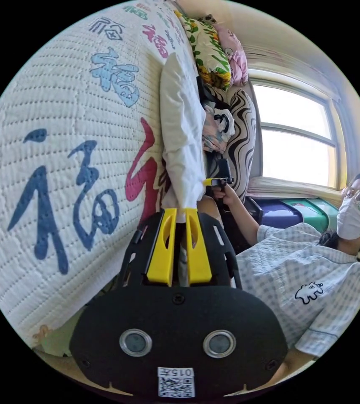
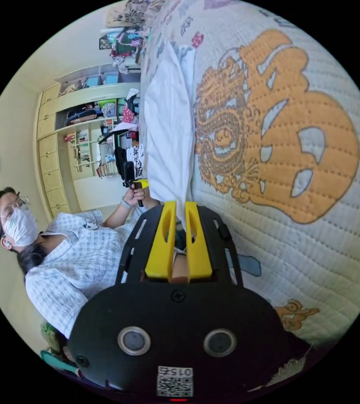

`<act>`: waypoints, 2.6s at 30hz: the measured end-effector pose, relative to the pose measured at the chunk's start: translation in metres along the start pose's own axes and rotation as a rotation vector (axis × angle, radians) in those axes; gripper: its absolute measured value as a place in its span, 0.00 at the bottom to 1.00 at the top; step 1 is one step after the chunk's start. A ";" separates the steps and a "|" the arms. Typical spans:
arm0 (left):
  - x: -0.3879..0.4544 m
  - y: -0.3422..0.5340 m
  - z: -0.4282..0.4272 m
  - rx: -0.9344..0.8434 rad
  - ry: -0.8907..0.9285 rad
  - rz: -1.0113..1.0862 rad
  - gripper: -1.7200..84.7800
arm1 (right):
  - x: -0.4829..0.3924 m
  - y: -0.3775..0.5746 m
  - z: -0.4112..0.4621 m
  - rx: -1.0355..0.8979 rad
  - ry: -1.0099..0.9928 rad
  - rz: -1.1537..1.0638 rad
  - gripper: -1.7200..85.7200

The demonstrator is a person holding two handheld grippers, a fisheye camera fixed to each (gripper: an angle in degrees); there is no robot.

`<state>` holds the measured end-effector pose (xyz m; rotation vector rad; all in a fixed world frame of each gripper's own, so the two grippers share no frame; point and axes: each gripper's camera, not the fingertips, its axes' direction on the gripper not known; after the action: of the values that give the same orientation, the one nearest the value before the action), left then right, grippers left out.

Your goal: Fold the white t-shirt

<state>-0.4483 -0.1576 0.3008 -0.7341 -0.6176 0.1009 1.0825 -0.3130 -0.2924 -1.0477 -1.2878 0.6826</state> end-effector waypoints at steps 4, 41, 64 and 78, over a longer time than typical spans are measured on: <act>0.011 0.007 -0.038 0.142 -0.088 0.033 0.11 | -0.019 0.001 -0.025 0.173 0.020 -0.086 0.12; 0.178 0.072 0.119 -0.146 -0.349 0.823 0.02 | -0.111 0.015 0.136 -0.042 0.611 -0.735 0.05; 0.172 0.044 0.105 -0.136 -0.306 0.381 0.01 | -0.020 -0.050 0.189 -0.021 0.342 -0.169 0.01; 0.191 -0.018 0.022 0.203 -0.143 0.118 0.01 | -0.022 -0.161 0.224 0.200 0.253 -0.175 0.01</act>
<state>-0.3063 -0.1011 0.4197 -0.5688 -0.6886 0.3225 0.8379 -0.3449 -0.1670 -0.8182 -1.0535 0.5156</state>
